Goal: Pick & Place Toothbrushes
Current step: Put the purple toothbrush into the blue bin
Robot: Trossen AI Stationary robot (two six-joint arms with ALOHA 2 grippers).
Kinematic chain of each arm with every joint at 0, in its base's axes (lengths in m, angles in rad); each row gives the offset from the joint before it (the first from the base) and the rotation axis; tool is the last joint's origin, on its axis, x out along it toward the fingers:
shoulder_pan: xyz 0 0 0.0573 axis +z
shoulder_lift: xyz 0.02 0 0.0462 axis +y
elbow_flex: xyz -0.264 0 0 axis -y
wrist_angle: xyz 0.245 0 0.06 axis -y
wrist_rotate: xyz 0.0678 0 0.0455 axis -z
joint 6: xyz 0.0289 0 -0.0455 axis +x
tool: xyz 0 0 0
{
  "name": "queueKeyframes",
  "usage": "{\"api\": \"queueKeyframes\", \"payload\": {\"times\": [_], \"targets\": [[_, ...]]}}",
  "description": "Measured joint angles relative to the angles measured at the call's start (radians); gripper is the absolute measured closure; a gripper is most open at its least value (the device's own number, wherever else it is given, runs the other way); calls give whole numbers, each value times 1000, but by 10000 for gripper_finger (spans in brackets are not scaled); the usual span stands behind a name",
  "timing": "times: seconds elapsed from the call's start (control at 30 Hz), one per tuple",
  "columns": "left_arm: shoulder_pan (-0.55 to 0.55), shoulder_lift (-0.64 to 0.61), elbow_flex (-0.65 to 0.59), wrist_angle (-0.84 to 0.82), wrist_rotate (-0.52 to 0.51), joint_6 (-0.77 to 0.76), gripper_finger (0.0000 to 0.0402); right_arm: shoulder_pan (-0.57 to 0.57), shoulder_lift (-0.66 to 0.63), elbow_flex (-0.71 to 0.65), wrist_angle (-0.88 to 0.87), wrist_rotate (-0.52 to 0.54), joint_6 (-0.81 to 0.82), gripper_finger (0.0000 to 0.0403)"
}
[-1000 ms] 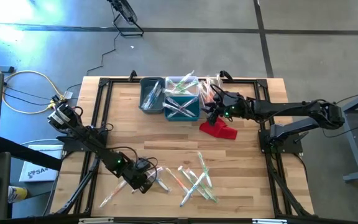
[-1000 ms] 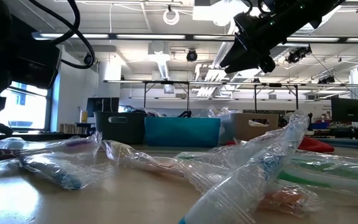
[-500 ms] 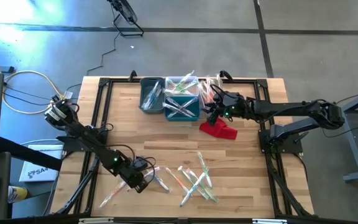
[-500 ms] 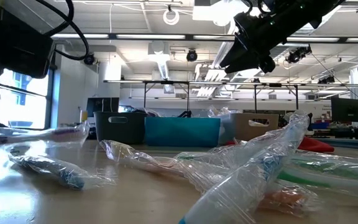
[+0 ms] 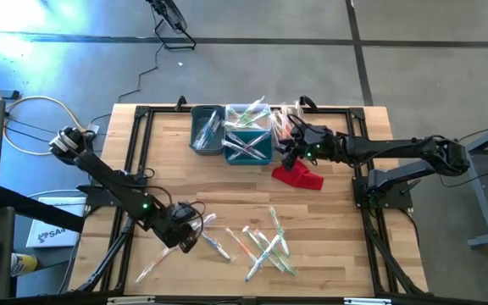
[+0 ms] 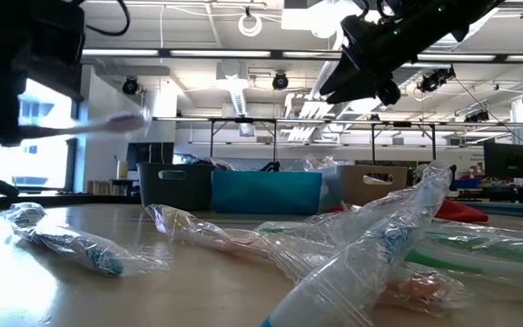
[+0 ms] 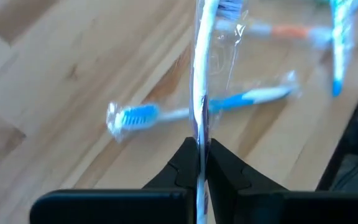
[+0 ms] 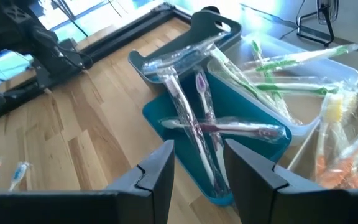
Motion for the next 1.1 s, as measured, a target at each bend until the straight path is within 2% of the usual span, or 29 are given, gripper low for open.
{"api": "queueKeyframes", "payload": {"times": [0.47,0.73,1.1], "targets": [[0,-138,1,1,-274,67,393,0,0,0,92,1,-3,271],[64,-179,2,13,-298,118,393,0,0,0,92,1,-3,271],[231,-178,3,158,-252,327,393,0,0,0,92,1,-4,271]]}}
